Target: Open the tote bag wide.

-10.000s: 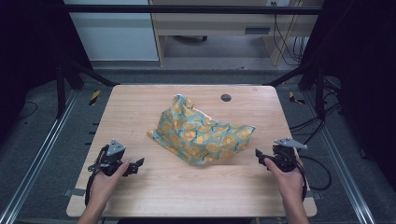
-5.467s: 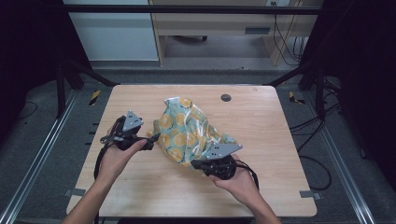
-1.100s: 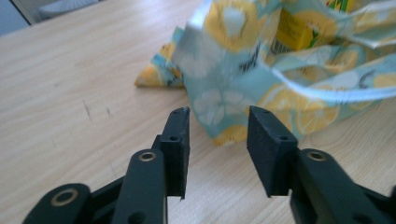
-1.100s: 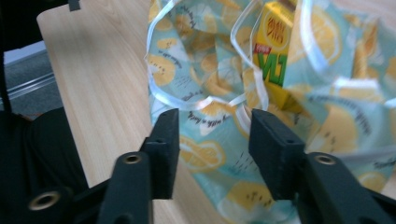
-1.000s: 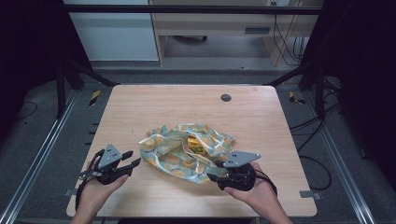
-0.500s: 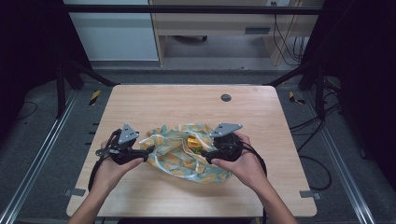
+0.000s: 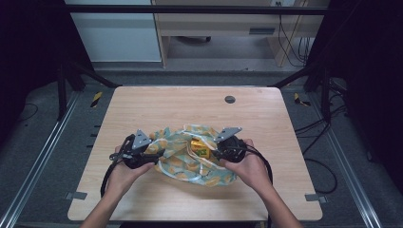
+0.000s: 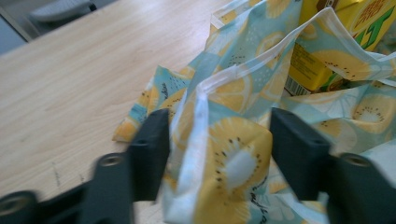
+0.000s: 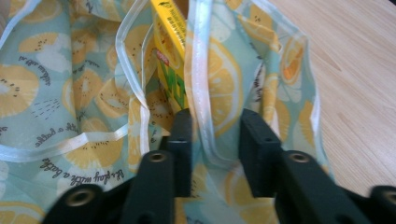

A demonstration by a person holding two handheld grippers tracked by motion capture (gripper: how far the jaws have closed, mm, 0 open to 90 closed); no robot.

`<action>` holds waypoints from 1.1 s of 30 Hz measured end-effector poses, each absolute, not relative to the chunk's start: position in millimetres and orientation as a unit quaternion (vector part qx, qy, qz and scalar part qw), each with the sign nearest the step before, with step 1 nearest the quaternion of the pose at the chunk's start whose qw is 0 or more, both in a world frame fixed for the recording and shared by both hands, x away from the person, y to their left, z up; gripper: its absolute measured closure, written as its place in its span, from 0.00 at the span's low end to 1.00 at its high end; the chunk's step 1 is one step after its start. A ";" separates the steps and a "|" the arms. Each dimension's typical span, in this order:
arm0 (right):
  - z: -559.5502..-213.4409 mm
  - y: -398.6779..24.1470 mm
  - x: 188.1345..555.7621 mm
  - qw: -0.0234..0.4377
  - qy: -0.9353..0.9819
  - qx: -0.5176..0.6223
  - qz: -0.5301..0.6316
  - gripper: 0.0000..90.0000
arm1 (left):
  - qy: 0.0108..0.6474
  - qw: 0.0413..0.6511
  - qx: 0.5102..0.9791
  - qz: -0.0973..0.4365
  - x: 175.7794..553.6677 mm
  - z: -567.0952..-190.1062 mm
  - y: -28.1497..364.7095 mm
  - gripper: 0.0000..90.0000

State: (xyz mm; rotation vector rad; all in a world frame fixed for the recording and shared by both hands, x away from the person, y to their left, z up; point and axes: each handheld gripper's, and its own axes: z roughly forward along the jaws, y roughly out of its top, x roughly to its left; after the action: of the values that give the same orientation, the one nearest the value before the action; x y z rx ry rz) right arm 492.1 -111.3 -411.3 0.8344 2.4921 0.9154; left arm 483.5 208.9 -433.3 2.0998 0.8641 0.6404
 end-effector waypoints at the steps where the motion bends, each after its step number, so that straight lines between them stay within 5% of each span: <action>1: -410.0 -113.0 492.1 0.179 0.880 0.295 0.326 0.85 | 0.333 0.380 0.824 0.257 481.2 -432.8 208.9 0.55; 6: -407.6 -118.3 496.3 0.175 0.872 0.304 0.340 0.97 | 0.309 0.394 0.824 0.264 468.4 -430.4 207.6 0.87; 9: -406.6 -122.5 501.5 0.174 0.864 0.315 0.352 0.99 | 0.294 0.395 0.828 0.267 461.6 -428.1 206.8 0.94; 33: -423.9 -164.8 571.5 0.171 0.821 0.396 0.374 1.00 | 0.277 0.447 0.812 0.252 475.4 -422.4 218.0 0.97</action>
State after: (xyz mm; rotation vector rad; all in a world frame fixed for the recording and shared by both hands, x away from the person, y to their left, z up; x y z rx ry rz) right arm 571.5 -164.8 -423.9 1.1261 2.3310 1.0631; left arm 475.4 218.0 -422.4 2.0113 0.6858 0.6238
